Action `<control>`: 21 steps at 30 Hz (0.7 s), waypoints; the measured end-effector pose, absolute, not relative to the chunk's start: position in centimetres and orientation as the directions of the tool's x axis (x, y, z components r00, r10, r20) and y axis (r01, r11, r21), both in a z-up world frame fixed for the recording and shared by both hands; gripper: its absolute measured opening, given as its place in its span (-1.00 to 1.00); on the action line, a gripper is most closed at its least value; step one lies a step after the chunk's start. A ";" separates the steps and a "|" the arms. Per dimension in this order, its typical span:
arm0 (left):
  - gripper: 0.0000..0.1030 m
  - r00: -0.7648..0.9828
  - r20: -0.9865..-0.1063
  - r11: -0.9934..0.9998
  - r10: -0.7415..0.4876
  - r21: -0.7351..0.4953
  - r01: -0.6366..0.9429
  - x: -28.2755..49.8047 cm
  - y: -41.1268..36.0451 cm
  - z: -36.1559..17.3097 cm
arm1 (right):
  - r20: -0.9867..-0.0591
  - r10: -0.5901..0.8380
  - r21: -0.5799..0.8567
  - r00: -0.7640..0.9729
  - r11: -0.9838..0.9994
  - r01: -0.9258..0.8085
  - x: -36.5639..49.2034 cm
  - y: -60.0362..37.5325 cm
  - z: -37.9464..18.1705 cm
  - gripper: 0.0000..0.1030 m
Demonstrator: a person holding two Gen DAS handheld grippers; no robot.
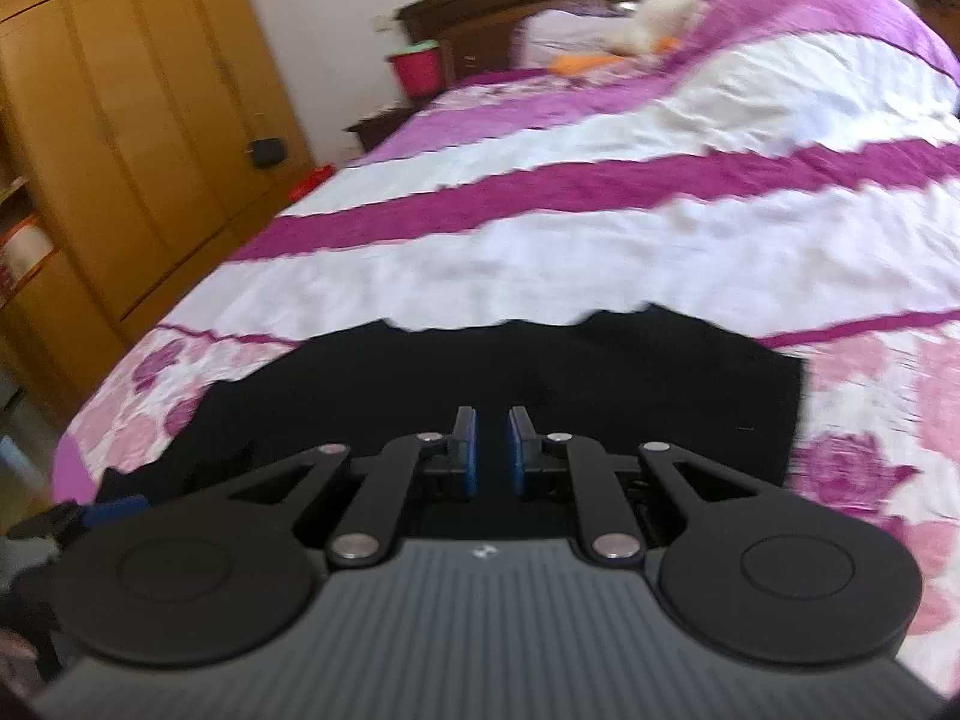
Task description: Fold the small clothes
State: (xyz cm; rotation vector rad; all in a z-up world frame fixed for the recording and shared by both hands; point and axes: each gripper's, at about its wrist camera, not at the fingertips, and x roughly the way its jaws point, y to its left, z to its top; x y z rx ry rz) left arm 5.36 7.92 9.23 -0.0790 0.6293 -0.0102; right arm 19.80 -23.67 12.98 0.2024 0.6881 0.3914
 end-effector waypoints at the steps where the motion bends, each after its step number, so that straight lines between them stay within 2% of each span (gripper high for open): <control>1: 1.00 0.810 -0.584 0.997 -0.039 -0.076 -0.007 6.0 7.8 9.4 | -0.579 0.397 0.305 0.713 0.916 -0.262 20.1 -24.4 12.8 -0.31; 2: 1.00 0.810 -0.585 0.997 -0.041 -0.073 -0.002 6.7 7.6 9.4 | -0.579 0.370 0.295 0.727 0.926 -0.236 20.4 -25.4 12.5 -0.11; 3: 1.00 0.810 -0.585 0.998 -0.043 -0.069 0.003 7.4 7.4 9.4 | -0.581 0.346 0.282 0.737 0.935 -0.217 20.8 -26.2 12.3 -0.09; 15: 1.00 0.785 -0.618 0.998 0.030 -0.022 -0.055 14.2 7.4 6.6 | -0.668 0.230 0.259 0.708 0.963 -0.068 27.7 -30.9 5.9 -0.09; 21: 1.00 0.766 -0.640 0.997 0.052 -0.011 -0.078 15.3 7.9 4.8 | -0.635 0.289 0.325 0.716 0.941 -0.092 29.4 -31.2 4.0 -0.11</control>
